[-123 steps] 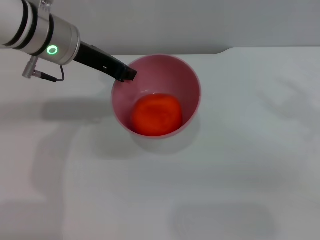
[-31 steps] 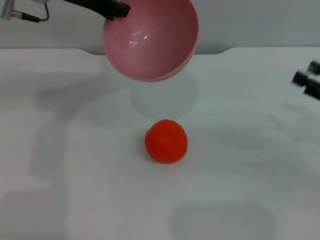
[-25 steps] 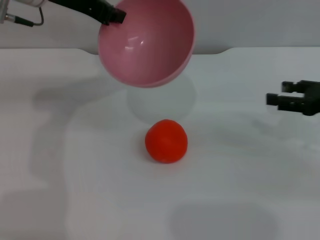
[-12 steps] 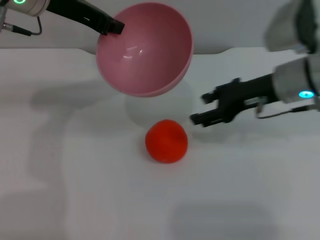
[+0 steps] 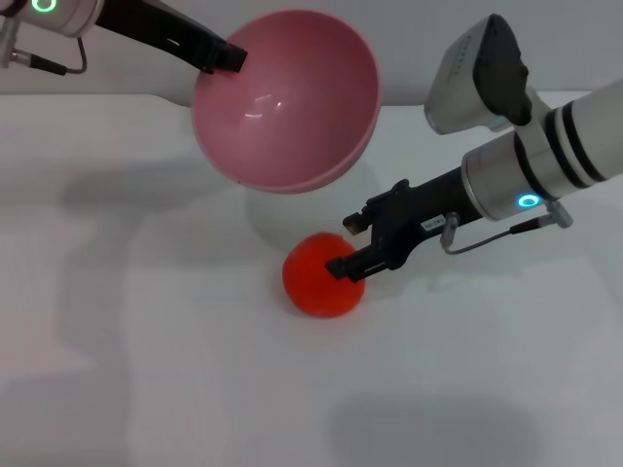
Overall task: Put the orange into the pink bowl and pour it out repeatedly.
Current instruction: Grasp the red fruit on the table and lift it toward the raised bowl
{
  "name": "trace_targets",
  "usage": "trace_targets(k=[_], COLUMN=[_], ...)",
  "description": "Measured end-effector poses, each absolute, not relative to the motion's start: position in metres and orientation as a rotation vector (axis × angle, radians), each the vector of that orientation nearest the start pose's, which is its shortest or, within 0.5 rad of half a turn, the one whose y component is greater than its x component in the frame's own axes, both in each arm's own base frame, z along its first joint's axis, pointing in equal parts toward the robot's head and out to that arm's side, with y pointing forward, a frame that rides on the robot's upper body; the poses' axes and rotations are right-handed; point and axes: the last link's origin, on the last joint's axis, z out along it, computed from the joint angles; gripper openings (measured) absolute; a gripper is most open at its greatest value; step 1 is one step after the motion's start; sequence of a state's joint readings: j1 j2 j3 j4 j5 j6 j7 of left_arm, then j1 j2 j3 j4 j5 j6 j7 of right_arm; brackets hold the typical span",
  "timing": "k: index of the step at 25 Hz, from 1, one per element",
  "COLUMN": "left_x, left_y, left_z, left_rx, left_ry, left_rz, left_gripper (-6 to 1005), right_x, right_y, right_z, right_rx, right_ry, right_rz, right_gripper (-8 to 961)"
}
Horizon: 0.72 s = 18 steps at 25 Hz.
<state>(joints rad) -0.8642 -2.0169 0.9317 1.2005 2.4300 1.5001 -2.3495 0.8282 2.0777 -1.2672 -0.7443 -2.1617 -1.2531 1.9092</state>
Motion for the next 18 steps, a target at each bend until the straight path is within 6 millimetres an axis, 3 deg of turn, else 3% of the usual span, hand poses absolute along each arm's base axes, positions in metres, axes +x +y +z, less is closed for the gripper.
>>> trace_targets(k=[18], left_x=[-0.129], left_y=[0.433], left_z=[0.080], left_rx=[-2.526], left_ry=[-0.811], left_rz=[-0.088], left_gripper=[43], right_x=[0.175], right_y=[0.386], right_z=[-0.087], right_rx=[-2.940], right_ry=[0.597], right_rz=[-0.041], right_gripper=[712])
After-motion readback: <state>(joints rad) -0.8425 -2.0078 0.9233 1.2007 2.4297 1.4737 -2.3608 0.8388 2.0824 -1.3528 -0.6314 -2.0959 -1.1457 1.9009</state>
